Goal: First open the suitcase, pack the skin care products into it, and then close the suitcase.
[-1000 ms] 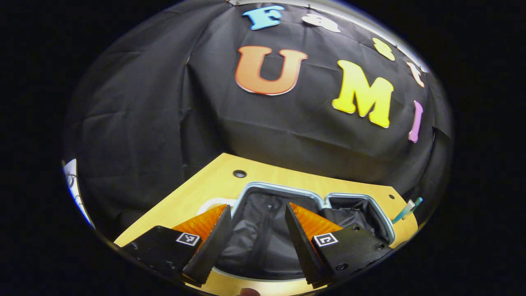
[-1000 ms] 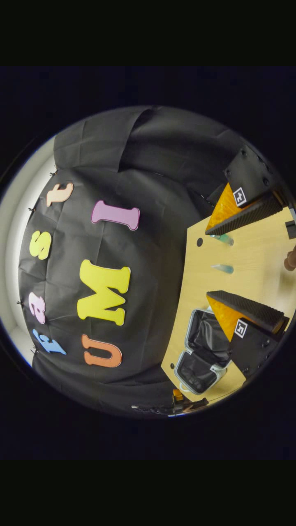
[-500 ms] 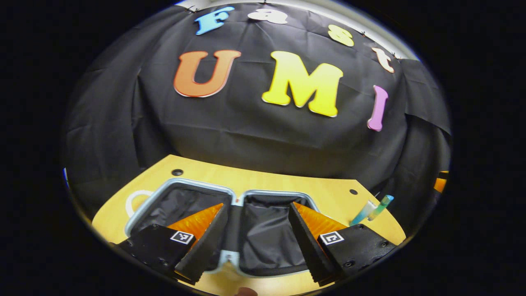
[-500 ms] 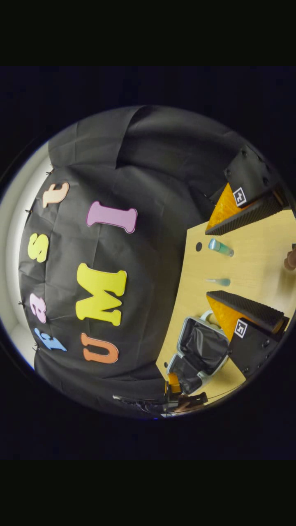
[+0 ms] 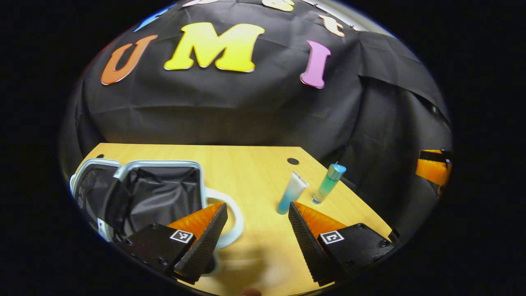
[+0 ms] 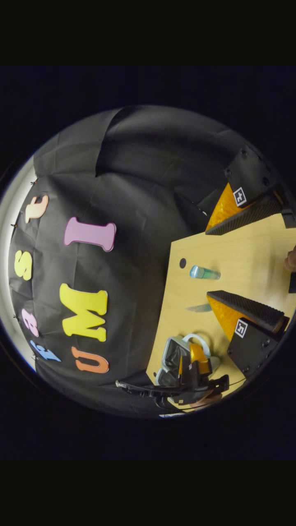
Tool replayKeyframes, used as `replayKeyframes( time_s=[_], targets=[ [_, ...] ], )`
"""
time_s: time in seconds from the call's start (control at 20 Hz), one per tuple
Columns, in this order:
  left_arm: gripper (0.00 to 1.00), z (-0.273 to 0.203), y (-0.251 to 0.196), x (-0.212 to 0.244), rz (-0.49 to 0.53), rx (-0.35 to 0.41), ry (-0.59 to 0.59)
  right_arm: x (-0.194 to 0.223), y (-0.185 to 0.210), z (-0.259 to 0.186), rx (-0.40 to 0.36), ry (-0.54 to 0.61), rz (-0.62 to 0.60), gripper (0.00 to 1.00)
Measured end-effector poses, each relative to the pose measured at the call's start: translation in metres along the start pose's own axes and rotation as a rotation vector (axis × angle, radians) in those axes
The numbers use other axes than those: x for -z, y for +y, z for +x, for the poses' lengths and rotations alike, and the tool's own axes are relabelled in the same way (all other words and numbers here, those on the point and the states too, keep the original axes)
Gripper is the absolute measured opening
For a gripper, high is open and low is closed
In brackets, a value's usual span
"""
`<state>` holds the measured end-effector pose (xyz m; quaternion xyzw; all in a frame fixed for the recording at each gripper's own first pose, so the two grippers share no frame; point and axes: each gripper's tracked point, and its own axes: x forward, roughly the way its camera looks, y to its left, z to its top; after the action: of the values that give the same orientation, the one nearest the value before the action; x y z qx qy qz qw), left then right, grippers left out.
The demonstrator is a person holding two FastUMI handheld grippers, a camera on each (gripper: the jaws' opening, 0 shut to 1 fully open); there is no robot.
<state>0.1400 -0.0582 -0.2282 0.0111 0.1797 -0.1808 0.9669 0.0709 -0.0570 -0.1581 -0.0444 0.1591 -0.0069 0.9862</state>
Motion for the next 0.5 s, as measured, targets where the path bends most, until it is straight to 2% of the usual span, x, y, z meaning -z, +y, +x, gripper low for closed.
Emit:
replayKeyframes(
  time_s=[0.25,0.5],
  targets=[
    [0.96,0.055,-0.042,0.025,0.023,0.036,0.064,0.028,-0.029,0.024,0.009,0.038,-0.007,0.80],
    [0.94,0.102,-0.041,0.038,0.060,-0.037,0.085,0.057,-0.051,0.041,0.029,0.088,0.003,0.80]
  ],
)
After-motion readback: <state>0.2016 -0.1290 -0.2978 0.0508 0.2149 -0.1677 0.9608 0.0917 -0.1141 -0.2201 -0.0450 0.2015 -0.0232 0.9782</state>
